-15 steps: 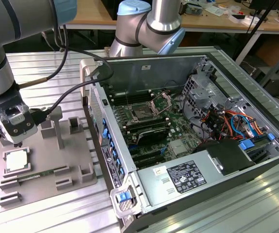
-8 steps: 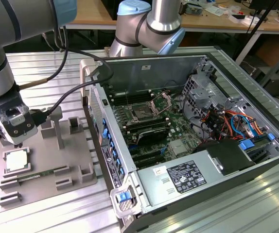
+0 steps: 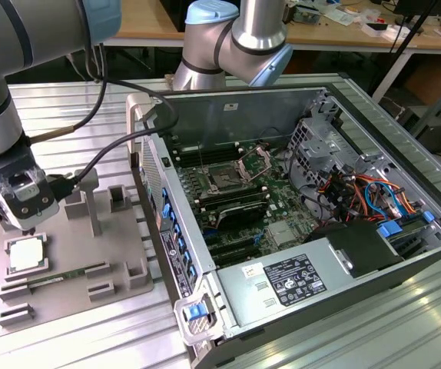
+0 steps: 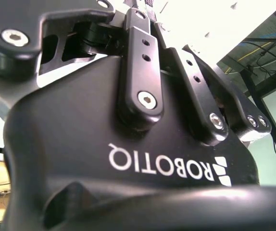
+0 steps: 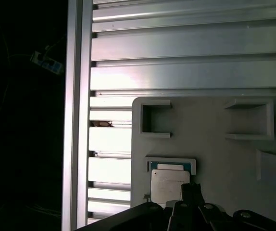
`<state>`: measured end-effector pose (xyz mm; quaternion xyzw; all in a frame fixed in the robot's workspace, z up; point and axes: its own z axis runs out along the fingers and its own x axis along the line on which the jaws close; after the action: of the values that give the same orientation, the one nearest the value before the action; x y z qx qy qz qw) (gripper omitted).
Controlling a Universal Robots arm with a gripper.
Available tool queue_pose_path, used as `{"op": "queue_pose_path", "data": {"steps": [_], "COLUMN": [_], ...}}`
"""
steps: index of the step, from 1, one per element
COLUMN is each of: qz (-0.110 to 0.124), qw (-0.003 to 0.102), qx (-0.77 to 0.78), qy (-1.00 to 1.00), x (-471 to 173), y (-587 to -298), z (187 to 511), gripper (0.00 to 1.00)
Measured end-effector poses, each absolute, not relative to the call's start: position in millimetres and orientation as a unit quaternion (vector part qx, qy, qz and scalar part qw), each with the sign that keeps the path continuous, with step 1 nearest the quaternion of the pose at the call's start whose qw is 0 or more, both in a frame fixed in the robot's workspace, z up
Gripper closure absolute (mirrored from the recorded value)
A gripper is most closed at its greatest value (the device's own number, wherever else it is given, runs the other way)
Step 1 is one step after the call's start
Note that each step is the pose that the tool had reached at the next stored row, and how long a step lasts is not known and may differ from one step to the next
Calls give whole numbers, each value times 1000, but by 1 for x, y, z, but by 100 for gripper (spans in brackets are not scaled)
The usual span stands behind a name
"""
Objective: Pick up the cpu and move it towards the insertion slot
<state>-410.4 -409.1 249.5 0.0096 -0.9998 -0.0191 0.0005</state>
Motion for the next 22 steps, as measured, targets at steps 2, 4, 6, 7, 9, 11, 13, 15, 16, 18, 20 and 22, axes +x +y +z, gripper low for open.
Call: {"op": "queue_pose_path", "data": {"steps": [2, 4, 6, 7, 9, 11, 13, 15, 16, 18, 20, 22], "qz": [-19, -19, -19, -19, -19, -19, -19, -19, -19, -19, -19, -19], "qw": [0, 0, 0, 0, 0, 0, 0, 0, 0, 0, 0, 0], "qx": [10, 10, 10, 10, 10, 10, 10, 10, 10, 10, 10, 10], "qy": [-1000, -1000, -1000, -1000, -1000, -1000, -1000, -1000, -1000, -1000, -1000, -1000], "x": [-410, -410, -410, -410, -410, -410, -410, -410, -410, -410, -410, -410], "y": [-409, -409, -410, -410, -410, -411, -411, -411, -411, -411, -412, -412], "z": [249, 249, 248, 248, 247, 247, 246, 246, 245, 245, 245, 244], "gripper": [89, 89, 89, 89, 89, 89, 89, 89, 89, 89, 89, 89]}}
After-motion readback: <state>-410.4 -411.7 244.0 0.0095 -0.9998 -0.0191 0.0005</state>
